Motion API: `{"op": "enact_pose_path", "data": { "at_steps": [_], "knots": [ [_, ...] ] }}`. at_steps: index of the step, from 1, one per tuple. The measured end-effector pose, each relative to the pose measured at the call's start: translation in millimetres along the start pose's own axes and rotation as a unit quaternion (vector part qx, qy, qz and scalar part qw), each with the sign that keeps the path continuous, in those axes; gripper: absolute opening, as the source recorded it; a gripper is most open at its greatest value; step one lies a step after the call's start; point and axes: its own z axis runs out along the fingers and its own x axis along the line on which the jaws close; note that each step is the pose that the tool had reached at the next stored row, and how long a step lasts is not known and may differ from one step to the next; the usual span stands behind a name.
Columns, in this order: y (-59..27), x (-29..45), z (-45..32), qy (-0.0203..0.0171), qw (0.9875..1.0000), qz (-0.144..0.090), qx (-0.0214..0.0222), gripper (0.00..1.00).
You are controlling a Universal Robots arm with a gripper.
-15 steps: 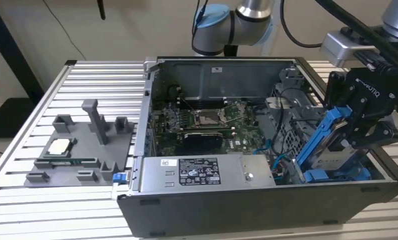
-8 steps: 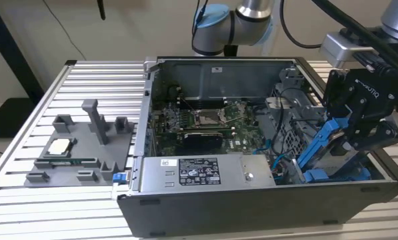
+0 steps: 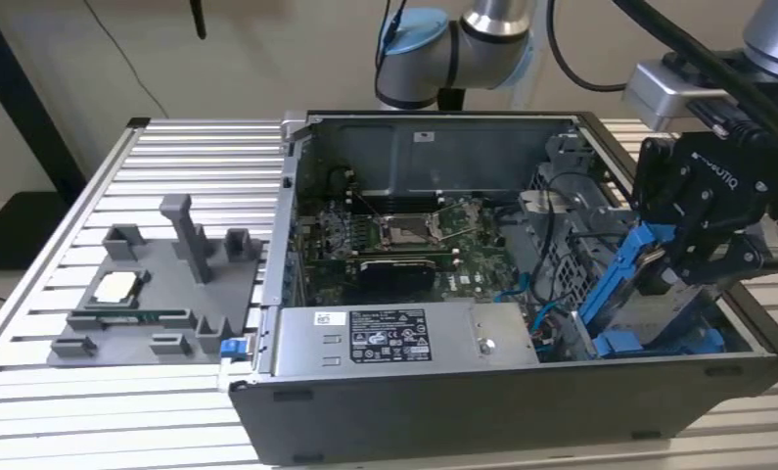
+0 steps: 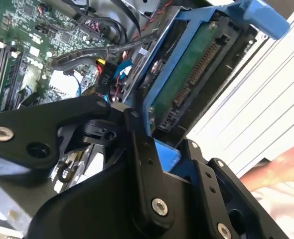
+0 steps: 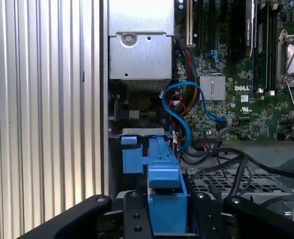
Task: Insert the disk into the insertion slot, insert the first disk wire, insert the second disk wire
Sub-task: 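Insert the disk into the insertion slot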
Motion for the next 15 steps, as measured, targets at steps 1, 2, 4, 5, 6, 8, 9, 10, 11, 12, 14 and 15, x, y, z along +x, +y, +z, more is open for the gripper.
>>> {"op": "enact_pose_path", "data": {
  "at_steps": [1, 2, 4, 5, 6, 8, 9, 10, 11, 12, 14, 15],
  "knots": [
    [0.0, -0.2, 0.0, -0.0006, 1.0000, 0.000, 0.0000, 0.32],
    [0.0, -0.2, -0.1, -0.0006, 1.0000, 0.000, 0.0000, 0.32],
    [0.1, -0.3, -0.2, -0.0007, 1.0000, 0.000, 0.0000, 0.32],
    [0.1, -0.3, -0.3, -0.0007, 1.0000, 0.000, 0.0000, 0.32],
    [0.1, -0.3, -0.3, -0.0007, 1.0000, 0.000, 0.0000, 0.32],
    [0.1, -0.3, -1.4, -0.0006, 1.0000, 0.000, 0.0000, 0.32],
    [0.1, -0.4, -2.8, -0.0005, 1.0000, 0.000, 0.0000, 0.32],
    [0.2, -0.4, -4.2, -0.0005, 1.0000, 0.000, 0.0000, 0.32],
    [0.2, -0.4, -4.7, -0.0006, 1.0000, 0.000, 0.0000, 0.32],
    [0.2, -0.4, -4.7, -0.0006, 1.0000, 0.000, -0.0001, 0.32],
    [0.2, -0.4, -4.7, -0.0007, 1.0000, 0.000, -0.0001, 0.32],
    [0.2, -0.4, -4.7, -0.0007, 1.0000, 0.000, -0.0001, 0.32]
  ]
}}
